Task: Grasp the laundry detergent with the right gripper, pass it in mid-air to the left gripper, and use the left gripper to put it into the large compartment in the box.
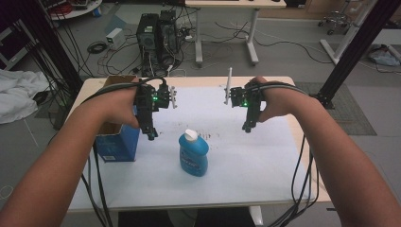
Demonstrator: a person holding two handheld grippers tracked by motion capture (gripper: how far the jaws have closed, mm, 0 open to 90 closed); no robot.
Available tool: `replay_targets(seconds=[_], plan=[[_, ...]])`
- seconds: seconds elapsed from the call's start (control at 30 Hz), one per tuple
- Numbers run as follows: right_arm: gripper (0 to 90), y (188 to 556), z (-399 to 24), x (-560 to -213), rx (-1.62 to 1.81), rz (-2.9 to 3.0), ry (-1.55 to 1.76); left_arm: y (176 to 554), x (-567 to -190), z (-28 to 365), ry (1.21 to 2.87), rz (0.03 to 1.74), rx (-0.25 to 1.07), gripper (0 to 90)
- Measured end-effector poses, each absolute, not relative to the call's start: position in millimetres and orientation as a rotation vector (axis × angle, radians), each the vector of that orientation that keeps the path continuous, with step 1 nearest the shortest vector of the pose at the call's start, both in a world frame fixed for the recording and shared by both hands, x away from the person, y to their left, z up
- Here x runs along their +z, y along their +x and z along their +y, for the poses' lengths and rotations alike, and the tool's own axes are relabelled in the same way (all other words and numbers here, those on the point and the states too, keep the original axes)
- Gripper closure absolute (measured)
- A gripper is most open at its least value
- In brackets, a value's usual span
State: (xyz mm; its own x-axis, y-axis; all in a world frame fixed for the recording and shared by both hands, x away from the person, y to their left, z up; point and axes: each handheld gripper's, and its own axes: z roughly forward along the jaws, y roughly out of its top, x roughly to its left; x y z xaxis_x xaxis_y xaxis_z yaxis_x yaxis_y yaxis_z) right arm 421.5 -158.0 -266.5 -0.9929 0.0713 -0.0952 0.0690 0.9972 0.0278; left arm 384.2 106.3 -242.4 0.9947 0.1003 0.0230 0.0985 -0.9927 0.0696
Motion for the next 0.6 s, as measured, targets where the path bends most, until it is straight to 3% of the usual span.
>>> replay_targets(seconds=[0.6], plan=[[11.8, 407, -165, -267, 0.112, 3.033, 0.171, 380, -245, 104, 3.046, 0.102, 0.072, 9.4]])
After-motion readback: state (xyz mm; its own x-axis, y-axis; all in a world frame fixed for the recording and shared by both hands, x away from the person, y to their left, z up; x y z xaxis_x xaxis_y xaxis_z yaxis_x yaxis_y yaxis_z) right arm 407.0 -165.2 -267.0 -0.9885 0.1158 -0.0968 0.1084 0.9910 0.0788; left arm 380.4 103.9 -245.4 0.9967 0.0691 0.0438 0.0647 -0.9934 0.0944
